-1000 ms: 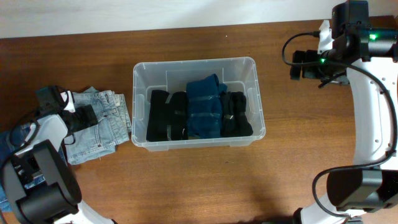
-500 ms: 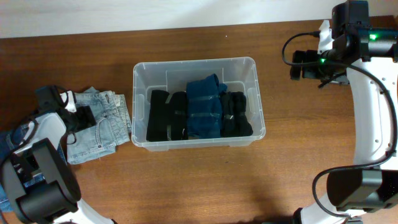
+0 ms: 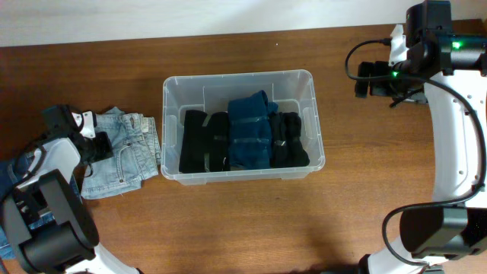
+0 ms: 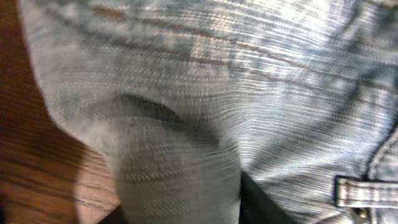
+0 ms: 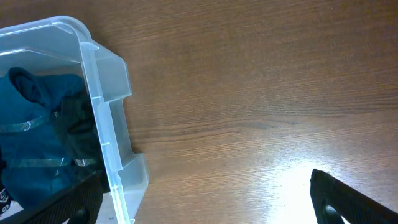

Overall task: Pack container
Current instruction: 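Close the left gripper on the light-blue jeans' edge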

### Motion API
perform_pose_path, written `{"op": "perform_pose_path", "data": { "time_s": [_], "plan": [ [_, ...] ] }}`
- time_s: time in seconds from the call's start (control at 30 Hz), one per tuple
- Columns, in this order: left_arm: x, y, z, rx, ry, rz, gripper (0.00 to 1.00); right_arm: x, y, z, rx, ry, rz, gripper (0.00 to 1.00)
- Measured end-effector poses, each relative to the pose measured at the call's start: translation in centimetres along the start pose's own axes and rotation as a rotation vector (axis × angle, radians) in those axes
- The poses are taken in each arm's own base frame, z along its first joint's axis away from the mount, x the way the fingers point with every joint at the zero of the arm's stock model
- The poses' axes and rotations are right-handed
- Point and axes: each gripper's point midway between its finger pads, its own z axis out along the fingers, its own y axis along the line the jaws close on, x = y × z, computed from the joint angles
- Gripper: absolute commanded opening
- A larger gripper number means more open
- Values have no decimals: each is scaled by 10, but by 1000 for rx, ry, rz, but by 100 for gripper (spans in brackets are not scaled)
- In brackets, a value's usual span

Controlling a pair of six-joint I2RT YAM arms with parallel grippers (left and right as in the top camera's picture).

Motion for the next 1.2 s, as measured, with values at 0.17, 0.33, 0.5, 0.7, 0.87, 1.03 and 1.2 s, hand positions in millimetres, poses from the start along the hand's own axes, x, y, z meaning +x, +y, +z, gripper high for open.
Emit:
{"op": "perform_pose_path", "data": {
  "time_s": [0.17, 0.33, 0.5, 0.7, 0.87, 1.03, 1.2],
  "plan": [
    [0, -2, -2, 9, 6, 15, 1, 0, 0, 0, 0, 0, 0, 99],
    [0, -4, -5, 25, 49, 7, 1, 0, 0, 0, 0, 0, 0, 99],
    [8, -12, -14, 62, 162, 0, 1, 0, 0, 0, 0, 0, 0, 99],
    [5, -19, -31, 87, 248, -2, 1, 0, 0, 0, 0, 0, 0, 98],
    [-10, -20, -45, 86, 231, 3, 0, 0, 0, 0, 0, 0, 0, 99],
    [-21, -19, -52, 79, 214, -36, 1, 0, 0, 0, 0, 0, 0, 99],
    [-32, -18, -60, 73, 196, -72, 1, 0, 0, 0, 0, 0, 0, 99]
  ]
}}
